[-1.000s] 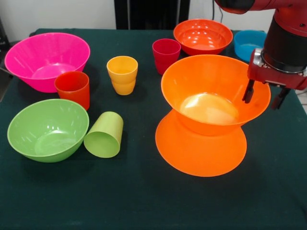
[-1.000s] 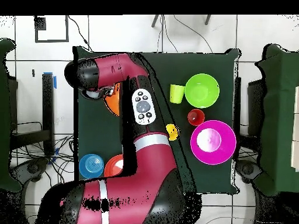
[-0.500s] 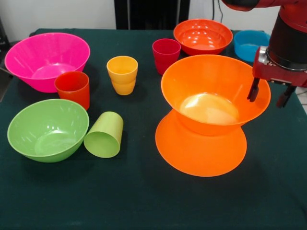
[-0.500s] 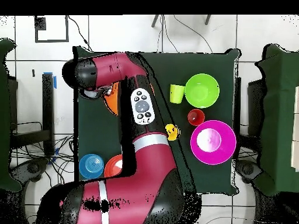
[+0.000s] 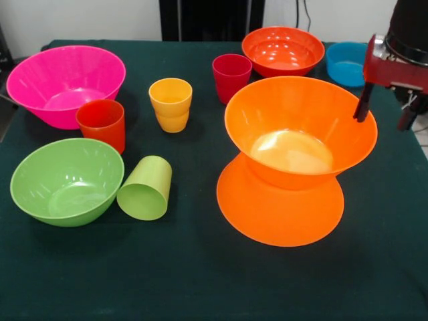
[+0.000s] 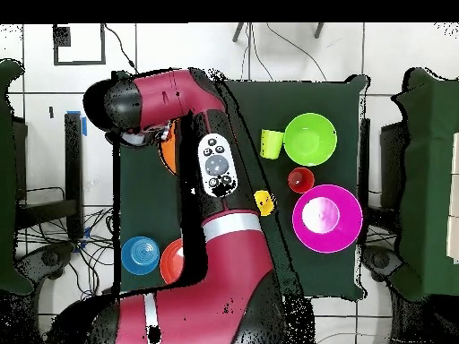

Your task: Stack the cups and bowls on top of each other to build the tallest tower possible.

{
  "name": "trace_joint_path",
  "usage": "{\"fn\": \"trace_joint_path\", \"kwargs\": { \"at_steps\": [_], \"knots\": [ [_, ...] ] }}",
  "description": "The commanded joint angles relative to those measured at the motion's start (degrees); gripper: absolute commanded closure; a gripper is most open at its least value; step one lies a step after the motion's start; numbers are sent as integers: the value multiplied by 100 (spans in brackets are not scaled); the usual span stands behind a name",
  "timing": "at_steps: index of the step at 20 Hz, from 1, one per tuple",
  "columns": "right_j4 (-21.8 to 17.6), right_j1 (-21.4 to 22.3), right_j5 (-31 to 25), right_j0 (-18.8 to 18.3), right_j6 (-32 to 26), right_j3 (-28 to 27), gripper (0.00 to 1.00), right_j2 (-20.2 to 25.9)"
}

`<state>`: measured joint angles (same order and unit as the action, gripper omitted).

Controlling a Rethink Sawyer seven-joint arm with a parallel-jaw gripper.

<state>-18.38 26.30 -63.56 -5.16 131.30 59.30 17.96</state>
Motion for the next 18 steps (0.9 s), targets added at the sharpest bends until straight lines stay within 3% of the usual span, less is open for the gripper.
{"fn": "trace_joint_path", "kwargs": {
  "at_steps": [1, 9, 18],
  "knots": [
    [-72, 254, -913, 25, -1384, 13, 0, 373],
    [7, 432, -1043, 24, -1183, 75, 0, 387],
    [438, 1283, -1322, -128, -1143, 737, 0, 335]
  ]
}}
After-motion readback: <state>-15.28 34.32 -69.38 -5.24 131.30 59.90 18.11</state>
